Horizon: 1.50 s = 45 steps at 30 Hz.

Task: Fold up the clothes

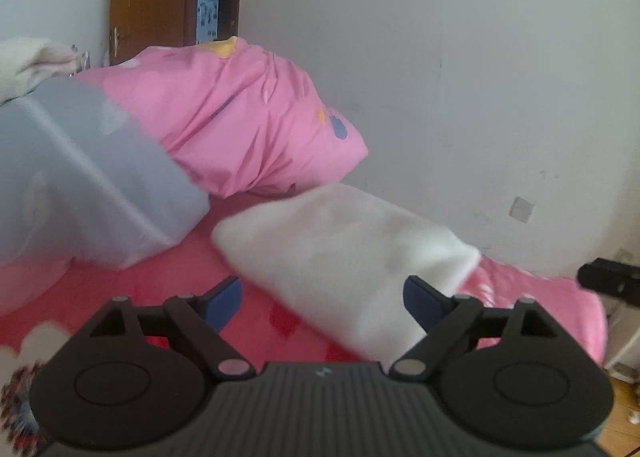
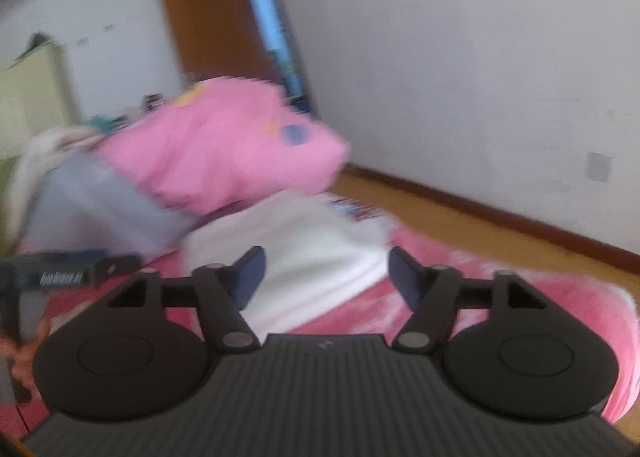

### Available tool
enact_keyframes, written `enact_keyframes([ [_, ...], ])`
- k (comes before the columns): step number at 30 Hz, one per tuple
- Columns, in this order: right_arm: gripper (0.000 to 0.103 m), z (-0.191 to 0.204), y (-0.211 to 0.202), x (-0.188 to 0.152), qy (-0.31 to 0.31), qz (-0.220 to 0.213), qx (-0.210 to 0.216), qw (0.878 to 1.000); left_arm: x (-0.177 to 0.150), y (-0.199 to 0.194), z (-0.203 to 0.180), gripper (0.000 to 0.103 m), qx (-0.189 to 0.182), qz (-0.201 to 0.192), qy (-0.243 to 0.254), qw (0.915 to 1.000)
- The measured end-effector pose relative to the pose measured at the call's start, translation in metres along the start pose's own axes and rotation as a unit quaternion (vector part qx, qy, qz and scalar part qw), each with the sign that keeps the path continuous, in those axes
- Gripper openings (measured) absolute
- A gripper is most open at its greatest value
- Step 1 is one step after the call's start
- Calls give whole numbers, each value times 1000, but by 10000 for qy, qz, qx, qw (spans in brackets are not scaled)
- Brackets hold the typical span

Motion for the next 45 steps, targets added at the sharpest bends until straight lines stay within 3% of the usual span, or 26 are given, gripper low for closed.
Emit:
enact_keyframes([
  [6, 87, 53, -67, -26, -444, 31, 180, 9988, -25, -82, 11, 92, 19, -24, -176, 9998],
  [9, 95, 71, -101, -47, -989, -193, -168, 9948, -47, -110, 14, 96, 419, -378, -70, 9984],
  [14, 98, 90, -137, -97, -1490, -412, -987, 9830, -99, -158, 22, 96, 667, -211, -437, 9966],
  [18, 98, 99, -167, -129, -1169, -409, -1408, 9823, -141, -197, 27, 96, 865, -77, -730, 9935],
  [22, 98, 111, -191, -142, -257, -211, -1119, 9932, -182, -236, 33, 97, 1047, 52, -1035, 9891],
  [25, 98, 126, -208, -148, 64, -256, -1086, 9937, -190, -268, 37, 100, 747, -5, -1624, 9839],
  [31, 102, 165, -237, -157, -315, -360, -1280, 9906, -181, -307, 31, 103, 857, -113, -1543, 9842],
  [38, 102, 188, -268, -165, -713, -416, -1913, 9781, -176, -314, 4, 103, 529, -77, -1241, 9908],
  [45, 102, 191, -284, -170, -902, -561, -2061, 9728, -180, -310, -17, 103, 555, 39, -1021, 9932],
])
Point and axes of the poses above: each gripper's, at about its wrist camera, not at the fingertips, and y roughly the way its jaws point, z to its left, x to its top, the point moved 5 cm from there along y, roughly the way its jaws point, and after that the axes turned 9 degrees about y, right-handed, at the moved point
